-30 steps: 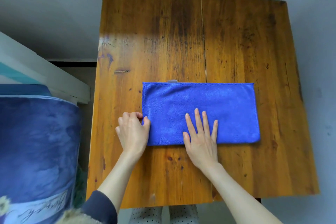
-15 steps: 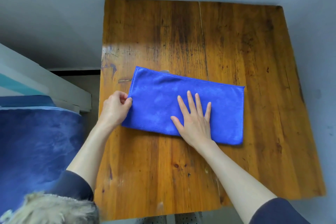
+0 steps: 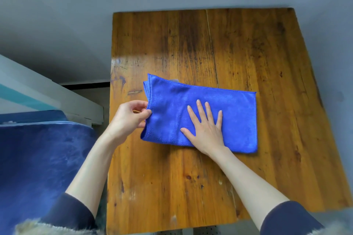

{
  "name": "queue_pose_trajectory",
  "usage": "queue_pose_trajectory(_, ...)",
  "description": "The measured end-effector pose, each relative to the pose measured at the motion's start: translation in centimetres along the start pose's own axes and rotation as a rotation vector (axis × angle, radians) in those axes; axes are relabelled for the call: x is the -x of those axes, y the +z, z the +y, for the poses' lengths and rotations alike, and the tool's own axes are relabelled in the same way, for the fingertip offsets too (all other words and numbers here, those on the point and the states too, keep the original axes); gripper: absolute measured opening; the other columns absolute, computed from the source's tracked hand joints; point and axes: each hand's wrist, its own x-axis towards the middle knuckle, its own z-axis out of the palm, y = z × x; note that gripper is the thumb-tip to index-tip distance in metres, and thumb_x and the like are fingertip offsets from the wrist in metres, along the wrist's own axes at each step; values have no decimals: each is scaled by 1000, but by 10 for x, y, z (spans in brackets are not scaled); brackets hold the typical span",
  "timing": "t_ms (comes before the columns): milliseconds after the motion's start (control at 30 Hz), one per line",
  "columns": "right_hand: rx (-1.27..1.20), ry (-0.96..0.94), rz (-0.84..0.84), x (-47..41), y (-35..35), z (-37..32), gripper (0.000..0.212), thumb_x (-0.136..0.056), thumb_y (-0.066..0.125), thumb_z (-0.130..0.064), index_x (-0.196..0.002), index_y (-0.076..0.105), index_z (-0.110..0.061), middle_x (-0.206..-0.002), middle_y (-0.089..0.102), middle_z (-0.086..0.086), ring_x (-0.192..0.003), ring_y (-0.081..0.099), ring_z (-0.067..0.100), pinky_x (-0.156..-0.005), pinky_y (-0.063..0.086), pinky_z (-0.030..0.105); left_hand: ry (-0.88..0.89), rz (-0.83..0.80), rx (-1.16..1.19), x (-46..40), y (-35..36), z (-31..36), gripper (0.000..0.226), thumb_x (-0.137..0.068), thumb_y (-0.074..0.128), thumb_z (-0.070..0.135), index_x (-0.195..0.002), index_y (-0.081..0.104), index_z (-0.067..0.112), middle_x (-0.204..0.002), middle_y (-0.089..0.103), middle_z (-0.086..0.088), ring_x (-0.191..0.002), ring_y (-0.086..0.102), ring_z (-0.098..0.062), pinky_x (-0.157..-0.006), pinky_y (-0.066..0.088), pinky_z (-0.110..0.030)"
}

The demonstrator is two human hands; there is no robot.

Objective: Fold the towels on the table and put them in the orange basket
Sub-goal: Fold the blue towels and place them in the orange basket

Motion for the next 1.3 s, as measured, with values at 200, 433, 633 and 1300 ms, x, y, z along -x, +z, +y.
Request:
queue_pose_trajectory(200,-848,138,186,18,-32,31,45,-97,47,-22,-142,38,-20,-149,34,-5,-139,29,11,-114,23,28,68,1,-40,22,39,39,17,-86,58,5,-78,65,19,-63,52,8,-50,51,-2,-54,48,-19)
queue_pose_trajectory(433,-1220,432,277,66,-39,106,20,-97,44,-10,-106,59,-20,-100,64,-2,-88,64,8,-82,51,28,198,17,-222,36,146,72,7,-84,58,10,-87,62,16,-65,53,8,-43,53,-6,-52,44,-12)
queue_pose_trajectory(633,-1224,483,200,83,-20,150,22,-97,44,-13,-109,62,-15,-90,66,-4,-85,65,8,-77,53,26,227,21,-440,26,241,59,19,-84,54,11,-102,62,10,-79,59,2,-87,55,-21,-67,33,-21)
queue_pose_trajectory(1300,-962,438,256,4,-52,140,24,-89,58,-35,-99,64,-15,-87,61,-8,-88,61,16,-78,49,34,415,155,-1135,23,225,-31,58,-95,22,44,-148,24,20,-157,10,-14,-144,-1,-38,-113,8,-57)
